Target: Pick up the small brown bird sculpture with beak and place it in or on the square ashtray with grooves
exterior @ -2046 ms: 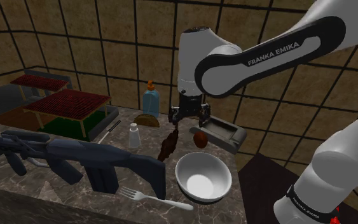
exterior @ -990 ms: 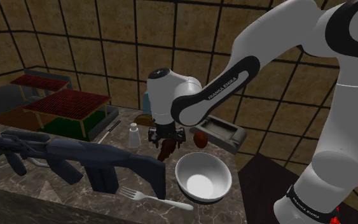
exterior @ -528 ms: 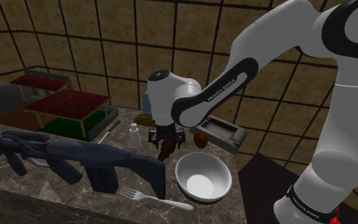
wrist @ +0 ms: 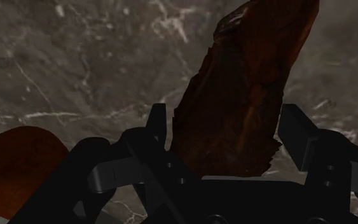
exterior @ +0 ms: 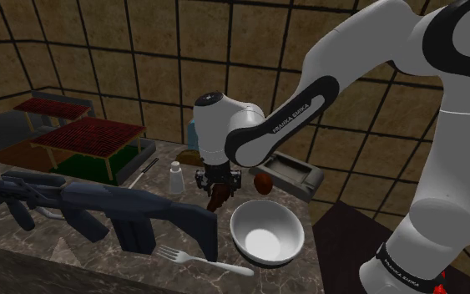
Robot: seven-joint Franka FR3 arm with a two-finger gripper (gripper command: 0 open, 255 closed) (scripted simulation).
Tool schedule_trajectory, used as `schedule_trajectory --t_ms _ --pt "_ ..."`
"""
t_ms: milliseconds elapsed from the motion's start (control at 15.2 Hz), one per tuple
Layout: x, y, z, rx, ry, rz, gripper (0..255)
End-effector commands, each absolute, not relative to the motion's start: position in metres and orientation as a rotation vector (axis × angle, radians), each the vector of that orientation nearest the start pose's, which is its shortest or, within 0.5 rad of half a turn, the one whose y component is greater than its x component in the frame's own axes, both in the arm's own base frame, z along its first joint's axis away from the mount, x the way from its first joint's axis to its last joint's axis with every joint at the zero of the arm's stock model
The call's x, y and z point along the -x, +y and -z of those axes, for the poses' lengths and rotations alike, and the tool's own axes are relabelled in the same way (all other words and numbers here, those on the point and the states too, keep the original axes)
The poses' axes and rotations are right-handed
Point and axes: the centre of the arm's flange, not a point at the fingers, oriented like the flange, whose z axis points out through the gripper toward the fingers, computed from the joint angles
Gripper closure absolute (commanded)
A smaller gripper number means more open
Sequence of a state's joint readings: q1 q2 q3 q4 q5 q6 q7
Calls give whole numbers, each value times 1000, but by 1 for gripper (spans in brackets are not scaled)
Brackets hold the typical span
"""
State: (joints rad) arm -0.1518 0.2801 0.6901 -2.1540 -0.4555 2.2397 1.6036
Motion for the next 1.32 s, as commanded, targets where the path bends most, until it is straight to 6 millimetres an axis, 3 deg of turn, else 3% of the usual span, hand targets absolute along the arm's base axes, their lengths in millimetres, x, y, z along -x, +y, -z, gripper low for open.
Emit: schedule_trajectory --t_ms 0,132,1254 --pt "-481 268 -288 3065 1241 152 255" --pt "-481 268 -288 3065 1241 152 255" --pt "-481 268 -377 3065 1241 152 255"
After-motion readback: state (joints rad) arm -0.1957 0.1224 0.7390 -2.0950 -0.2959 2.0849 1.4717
